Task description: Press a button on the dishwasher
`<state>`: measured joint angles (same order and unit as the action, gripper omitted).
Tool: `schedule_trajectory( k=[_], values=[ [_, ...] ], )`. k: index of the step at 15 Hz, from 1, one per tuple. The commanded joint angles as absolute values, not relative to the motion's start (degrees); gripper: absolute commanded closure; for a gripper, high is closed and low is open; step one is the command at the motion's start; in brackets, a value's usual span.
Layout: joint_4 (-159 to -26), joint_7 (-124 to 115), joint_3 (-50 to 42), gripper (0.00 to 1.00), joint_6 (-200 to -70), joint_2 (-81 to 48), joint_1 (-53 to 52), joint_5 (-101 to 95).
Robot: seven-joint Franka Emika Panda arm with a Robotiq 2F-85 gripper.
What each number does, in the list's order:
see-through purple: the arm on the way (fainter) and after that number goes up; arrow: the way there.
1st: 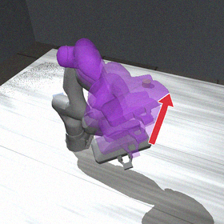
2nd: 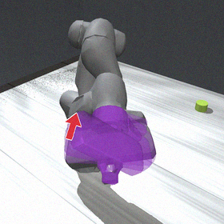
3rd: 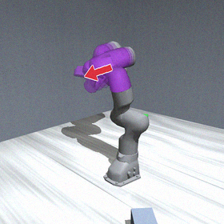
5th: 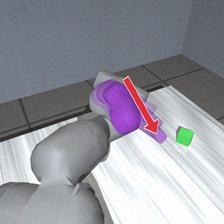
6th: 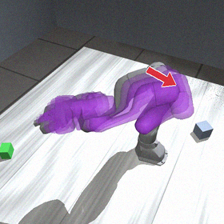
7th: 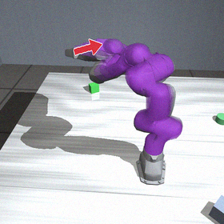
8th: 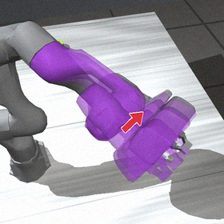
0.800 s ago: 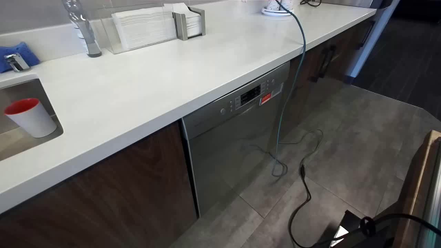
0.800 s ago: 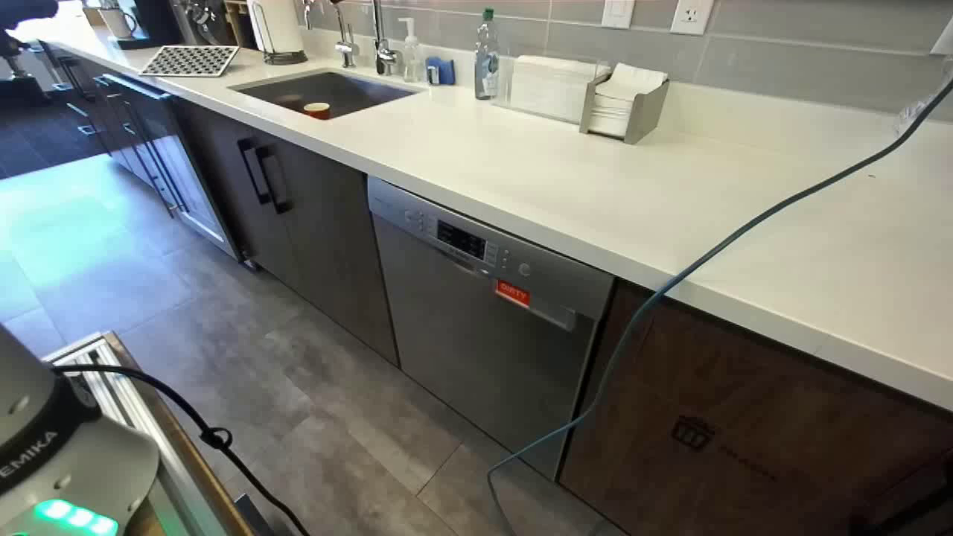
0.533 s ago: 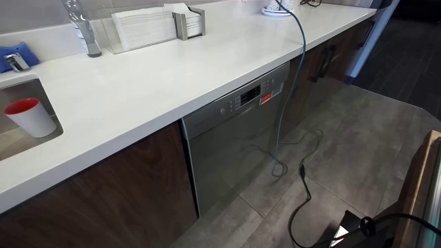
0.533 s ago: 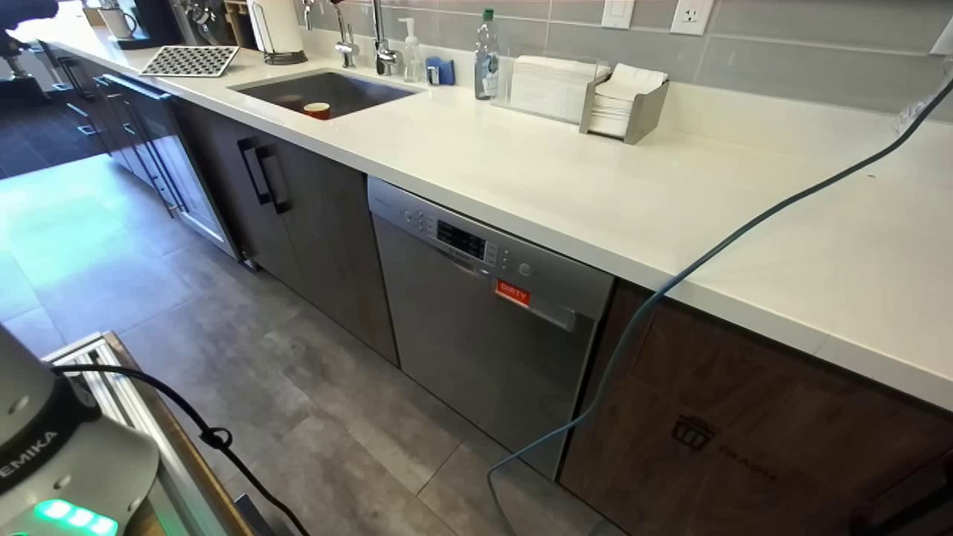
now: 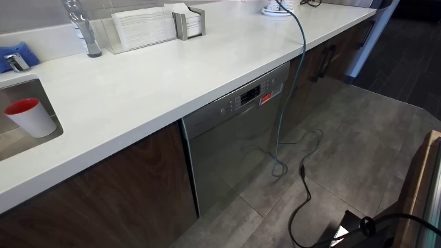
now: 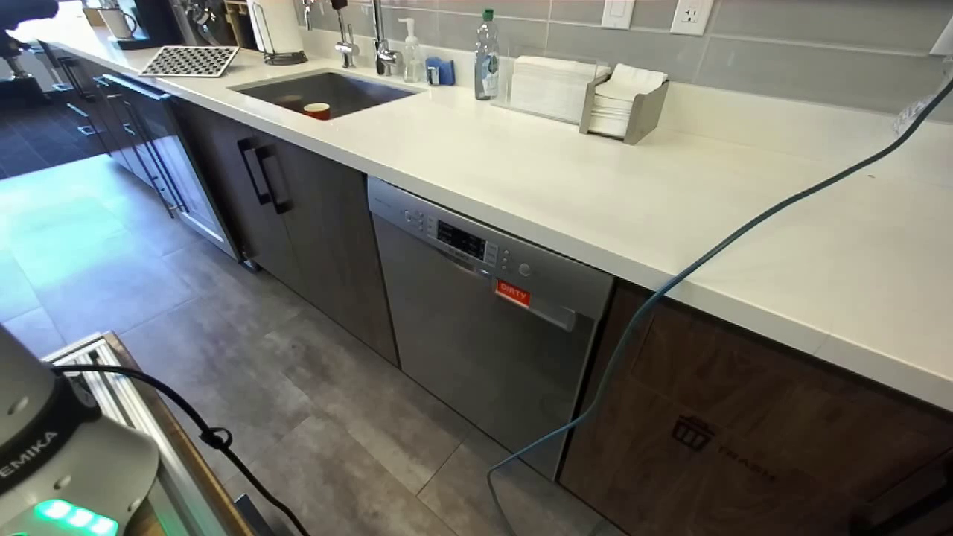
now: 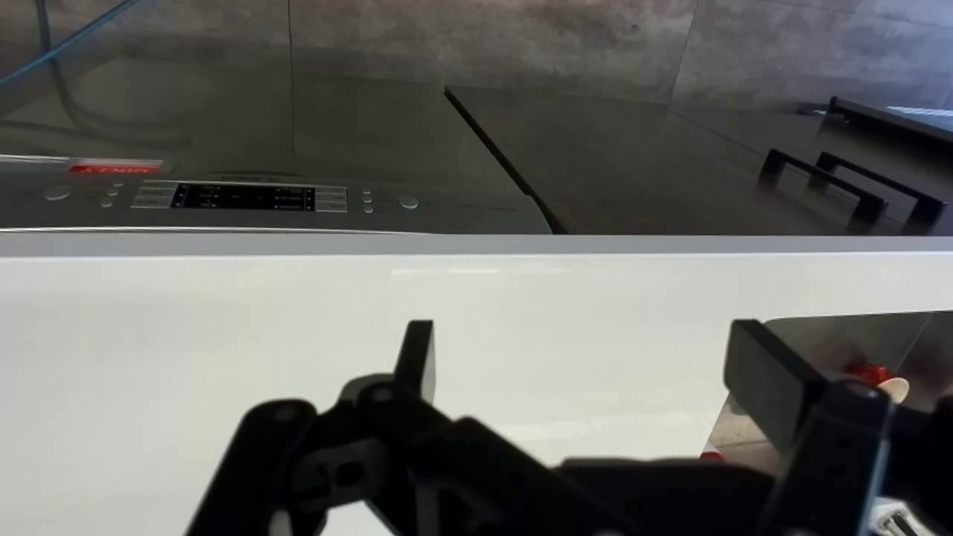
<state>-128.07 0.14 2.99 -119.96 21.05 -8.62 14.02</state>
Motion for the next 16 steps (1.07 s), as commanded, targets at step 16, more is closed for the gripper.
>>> schedule_trajectory(
  k=[16],
  values=[
    [-151.91,21.43,-1.07,0.00,-150.72,12.46,-9.86,24.88]
  ],
)
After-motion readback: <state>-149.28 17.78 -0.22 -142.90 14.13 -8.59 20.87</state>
